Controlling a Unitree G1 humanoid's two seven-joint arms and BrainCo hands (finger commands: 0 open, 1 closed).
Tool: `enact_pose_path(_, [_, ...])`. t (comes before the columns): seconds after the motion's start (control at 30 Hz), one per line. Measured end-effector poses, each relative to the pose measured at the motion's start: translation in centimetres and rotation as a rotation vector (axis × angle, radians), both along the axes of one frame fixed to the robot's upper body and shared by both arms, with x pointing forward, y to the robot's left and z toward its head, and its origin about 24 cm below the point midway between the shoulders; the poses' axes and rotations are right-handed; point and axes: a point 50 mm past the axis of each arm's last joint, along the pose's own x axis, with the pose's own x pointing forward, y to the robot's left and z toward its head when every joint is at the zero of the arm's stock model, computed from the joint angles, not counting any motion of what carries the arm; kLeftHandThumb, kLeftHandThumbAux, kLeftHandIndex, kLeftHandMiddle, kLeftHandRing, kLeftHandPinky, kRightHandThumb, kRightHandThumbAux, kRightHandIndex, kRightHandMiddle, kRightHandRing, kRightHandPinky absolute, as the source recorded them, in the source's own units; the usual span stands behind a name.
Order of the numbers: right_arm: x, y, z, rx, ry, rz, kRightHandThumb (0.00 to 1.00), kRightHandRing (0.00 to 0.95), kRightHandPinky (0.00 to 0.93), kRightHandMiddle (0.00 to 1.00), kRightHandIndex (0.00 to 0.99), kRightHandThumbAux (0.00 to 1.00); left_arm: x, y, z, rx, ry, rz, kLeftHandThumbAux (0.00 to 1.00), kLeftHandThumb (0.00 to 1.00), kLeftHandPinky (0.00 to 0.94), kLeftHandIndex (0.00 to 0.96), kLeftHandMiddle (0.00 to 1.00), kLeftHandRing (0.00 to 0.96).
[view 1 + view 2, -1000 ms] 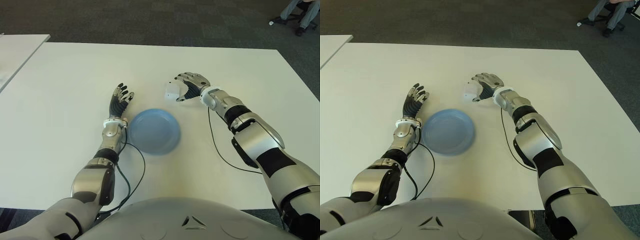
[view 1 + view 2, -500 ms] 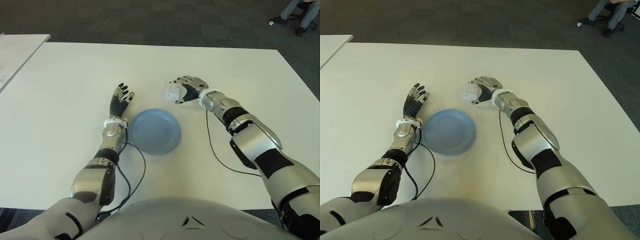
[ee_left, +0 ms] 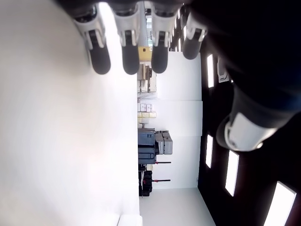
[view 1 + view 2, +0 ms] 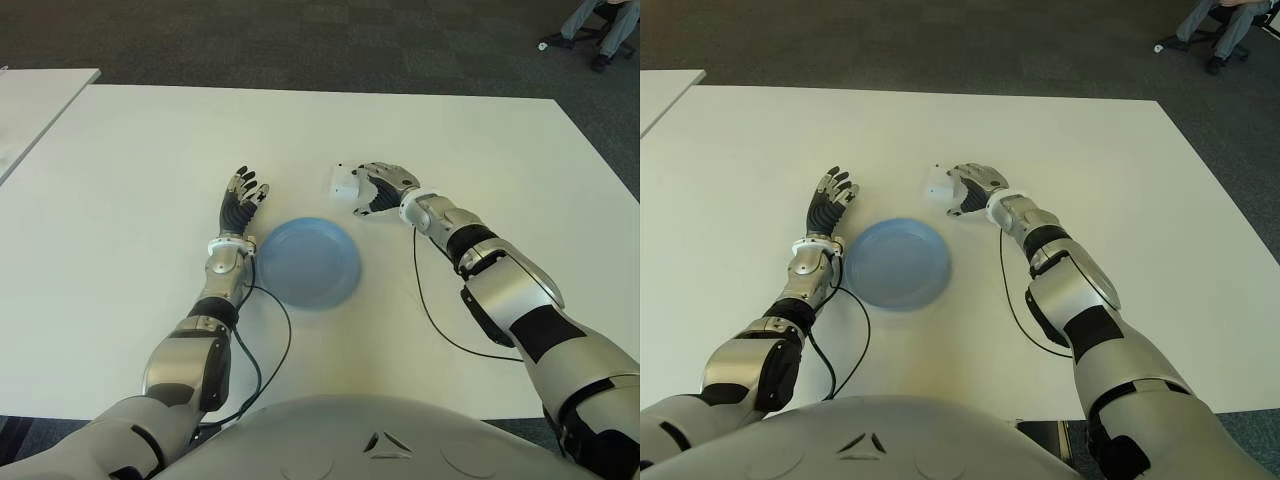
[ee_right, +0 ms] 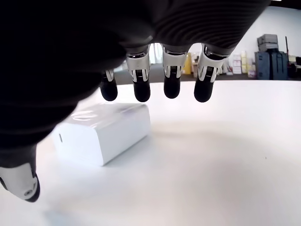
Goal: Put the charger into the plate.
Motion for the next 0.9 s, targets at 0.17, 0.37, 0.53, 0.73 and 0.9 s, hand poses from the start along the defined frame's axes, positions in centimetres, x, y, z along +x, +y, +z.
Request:
enact_pose_path(0.17, [-0.5,-0.3,-0.6,0.02,0.012,0.0,0.0,0.0,0.0,0.0,0.0,0.603,-0.1,-0.1,0.0,-0.002,-0.006,-0.002,0.598,0.032,0.163,0.102,0.144,0.143])
enact_pose_path(0.37, [-1.1,-0.5,-1.3,0.062,0.005,0.002,0.0,0.0,0.0,0.0,0.0,0.686,-0.4,-0.1,-0.1,-0.002,-0.011,-0.001,0.604,0.025,0.159,0.097,0.14,0.139])
enact_pose_path(0.53, [-1.4,-0.2,-1.3,0.084,-0.02,0.023,0.0,0.0,0.0,0.012,0.0,0.722,-0.6,-0.2,-0.1,-0.003,-0.014,-0.003,0.611,0.017,0.159,0.098,0.139,0.139])
enact_pose_path(0.73, [-1.8,-0.4,-1.5,0.096,-0.069,0.034,0.0,0.01,0.0,0.035,0.0,0.721,-0.8,-0.5,0.0,-0.003,-0.02,-0.016,0.611,0.009,0.164,0.099,0.145,0.145])
enact_pose_path(0.9, [-2.3,-0.6,-2.0,0.105,-0.108,0.04,0.0,0.023,0.001,0.049,0.001,0.717,-1.0,-0.5,0.0,-0.001,-0.02,-0.019,0.609,0.002,0.163,0.099,0.149,0.148])
